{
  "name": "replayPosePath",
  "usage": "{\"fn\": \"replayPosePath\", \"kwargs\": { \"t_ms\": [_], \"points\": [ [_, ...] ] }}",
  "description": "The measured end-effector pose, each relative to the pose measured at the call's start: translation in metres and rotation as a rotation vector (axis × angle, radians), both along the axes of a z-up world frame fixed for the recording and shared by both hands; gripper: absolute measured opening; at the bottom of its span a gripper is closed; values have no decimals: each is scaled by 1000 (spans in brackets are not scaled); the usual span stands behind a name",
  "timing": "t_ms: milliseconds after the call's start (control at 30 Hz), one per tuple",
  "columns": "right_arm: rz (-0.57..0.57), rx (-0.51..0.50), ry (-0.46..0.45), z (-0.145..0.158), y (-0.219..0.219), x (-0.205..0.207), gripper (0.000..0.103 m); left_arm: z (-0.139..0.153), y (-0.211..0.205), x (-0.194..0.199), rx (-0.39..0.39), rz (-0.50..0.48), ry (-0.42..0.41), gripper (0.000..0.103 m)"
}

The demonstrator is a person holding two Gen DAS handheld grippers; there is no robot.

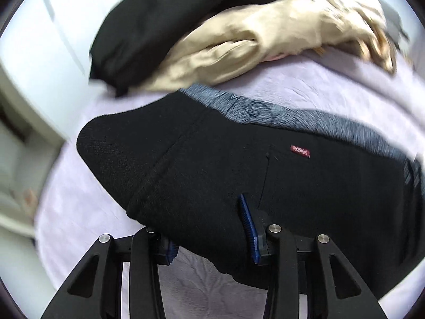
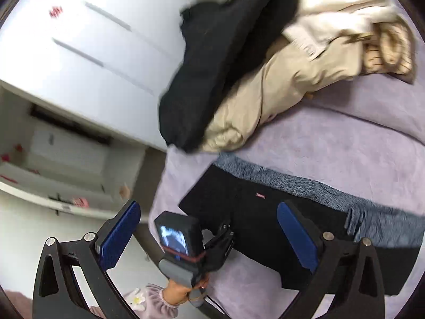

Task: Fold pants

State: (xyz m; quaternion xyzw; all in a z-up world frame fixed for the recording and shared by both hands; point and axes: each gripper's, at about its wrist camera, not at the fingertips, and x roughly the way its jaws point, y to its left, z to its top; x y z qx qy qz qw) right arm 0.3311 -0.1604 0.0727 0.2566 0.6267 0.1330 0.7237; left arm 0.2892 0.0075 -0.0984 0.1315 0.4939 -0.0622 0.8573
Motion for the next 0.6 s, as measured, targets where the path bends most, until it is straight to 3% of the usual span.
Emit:
{"fn": "replayPosePath", "kwargs": {
  "t_ms": [67, 167, 367, 467, 500, 567, 600],
  "points": [
    [142, -12, 118, -32, 31, 30, 103, 0, 2, -8, 63, -32, -34, 42],
    [299, -70, 223, -77, 81, 57, 103, -2, -2, -8, 94, -44, -52, 42],
    [492, -139, 377, -150, 154, 77, 103, -2, -2, -11, 123, -51, -70, 42],
    [552, -172, 457, -176, 169, 76, 99, -1, -3, -14, 130, -49, -76, 42],
    [557, -186, 473, -181, 169, 74, 93, 0, -2, -14, 127, -46, -72, 42],
    [532, -153, 478, -183, 159, 73, 19, -3, -1, -13, 109, -38, -21, 42],
    [524, -153, 452, -177, 153, 72, 18, -1, -1, -14, 98, -40, -19, 42]
  ]
}}
